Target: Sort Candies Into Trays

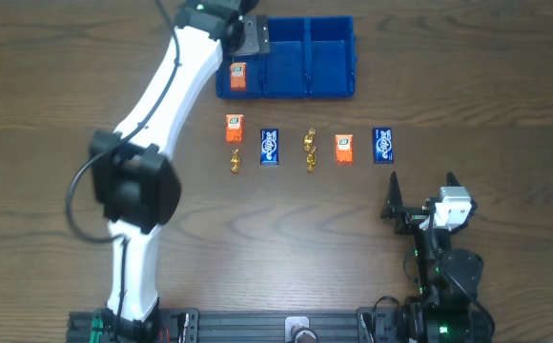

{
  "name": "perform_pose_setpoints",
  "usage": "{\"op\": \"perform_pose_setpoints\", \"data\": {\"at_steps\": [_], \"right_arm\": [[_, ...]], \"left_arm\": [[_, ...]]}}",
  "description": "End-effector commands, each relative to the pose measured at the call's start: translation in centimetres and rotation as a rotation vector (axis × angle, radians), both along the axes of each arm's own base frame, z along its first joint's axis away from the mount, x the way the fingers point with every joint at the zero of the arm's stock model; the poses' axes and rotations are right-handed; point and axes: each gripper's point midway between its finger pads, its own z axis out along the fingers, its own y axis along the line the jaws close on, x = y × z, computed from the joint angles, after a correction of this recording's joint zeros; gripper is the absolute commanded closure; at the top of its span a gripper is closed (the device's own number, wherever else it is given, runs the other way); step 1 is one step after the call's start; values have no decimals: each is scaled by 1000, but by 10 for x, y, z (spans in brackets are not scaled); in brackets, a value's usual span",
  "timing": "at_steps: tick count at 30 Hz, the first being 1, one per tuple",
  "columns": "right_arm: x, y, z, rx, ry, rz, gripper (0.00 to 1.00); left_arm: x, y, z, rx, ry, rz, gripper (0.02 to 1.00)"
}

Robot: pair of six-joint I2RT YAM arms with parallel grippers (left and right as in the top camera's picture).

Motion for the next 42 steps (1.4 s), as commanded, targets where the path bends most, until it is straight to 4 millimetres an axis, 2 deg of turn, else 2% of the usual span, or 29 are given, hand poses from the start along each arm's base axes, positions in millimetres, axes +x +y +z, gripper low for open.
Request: {"op": "perform_pose_setpoints", "data": {"at_steps": [1, 2, 3, 4, 7, 9, 12, 19, 30, 42], "right_arm": [[0, 1, -1, 10, 1, 5, 1], [0, 1, -1, 10, 2, 5, 1], [0, 1, -1, 10, 2, 5, 1], [0, 1, -1, 10, 1, 5, 1], [0, 1, -1, 10, 2, 5, 1], [0, 1, -1, 10, 2, 5, 1], [0, 1, -1, 10, 2, 5, 1], [0, 1, -1, 10, 2, 5, 1], [0, 1, -1, 10, 1, 5, 1], [0, 1, -1, 10, 2, 5, 1]], "left_arm": [[-83, 5, 105, -82, -210, -4, 42], [-107, 10, 94, -76, -207, 1, 49], [-118, 13, 82, -69, -191, 5, 56], [-131, 18, 60, -54, -146, 10, 58], [-149, 26, -1, -1, -28, 17, 77], [-155, 26, -34, 13, 36, 19, 84], [-154, 23, -70, 24, 107, 31, 88], [-141, 8, -115, 1, 152, 16, 93], [-135, 15, -152, 20, 198, 39, 121], [-128, 21, -154, 7, 196, 17, 165]]}}
